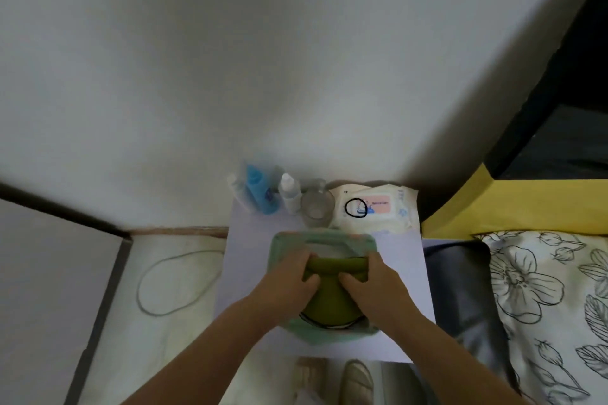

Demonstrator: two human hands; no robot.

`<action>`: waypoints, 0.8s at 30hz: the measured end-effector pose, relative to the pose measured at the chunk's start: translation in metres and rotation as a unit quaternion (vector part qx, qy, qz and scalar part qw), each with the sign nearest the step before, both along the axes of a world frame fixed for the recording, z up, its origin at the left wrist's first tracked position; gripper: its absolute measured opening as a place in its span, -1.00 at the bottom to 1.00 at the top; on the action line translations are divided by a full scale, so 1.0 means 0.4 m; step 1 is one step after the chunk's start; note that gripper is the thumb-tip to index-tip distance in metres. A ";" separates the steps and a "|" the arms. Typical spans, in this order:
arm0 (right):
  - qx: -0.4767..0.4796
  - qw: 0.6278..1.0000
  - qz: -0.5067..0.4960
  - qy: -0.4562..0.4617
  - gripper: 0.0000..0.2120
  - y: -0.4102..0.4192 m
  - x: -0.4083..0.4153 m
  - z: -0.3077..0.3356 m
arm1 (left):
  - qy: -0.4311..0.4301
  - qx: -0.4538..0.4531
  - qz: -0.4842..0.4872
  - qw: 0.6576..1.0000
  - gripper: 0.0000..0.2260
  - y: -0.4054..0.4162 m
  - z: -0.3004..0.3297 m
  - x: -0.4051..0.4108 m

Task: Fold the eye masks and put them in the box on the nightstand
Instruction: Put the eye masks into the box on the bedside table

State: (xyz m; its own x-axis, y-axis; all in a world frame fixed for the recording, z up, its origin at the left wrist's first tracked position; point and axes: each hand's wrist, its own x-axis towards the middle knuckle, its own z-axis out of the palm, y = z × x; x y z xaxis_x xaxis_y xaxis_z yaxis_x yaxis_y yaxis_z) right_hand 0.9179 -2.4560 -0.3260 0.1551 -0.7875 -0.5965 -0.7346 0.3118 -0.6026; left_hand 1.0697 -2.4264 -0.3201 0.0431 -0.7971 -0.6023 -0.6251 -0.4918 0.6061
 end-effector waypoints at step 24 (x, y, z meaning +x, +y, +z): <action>0.148 0.984 -0.100 0.026 -0.62 -0.042 0.095 -0.376 | -0.040 0.139 -0.042 0.989 -0.61 -0.068 -0.369 0.010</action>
State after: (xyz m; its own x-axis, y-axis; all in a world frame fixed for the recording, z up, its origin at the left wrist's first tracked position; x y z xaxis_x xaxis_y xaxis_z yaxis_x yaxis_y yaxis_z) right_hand 0.9558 -2.4729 -0.4764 -0.0223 -0.5904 -0.8068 -0.6683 0.6090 -0.4272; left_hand 1.0738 -2.4537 -0.4678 0.0406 -0.6041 -0.7958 -0.7110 -0.5771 0.4018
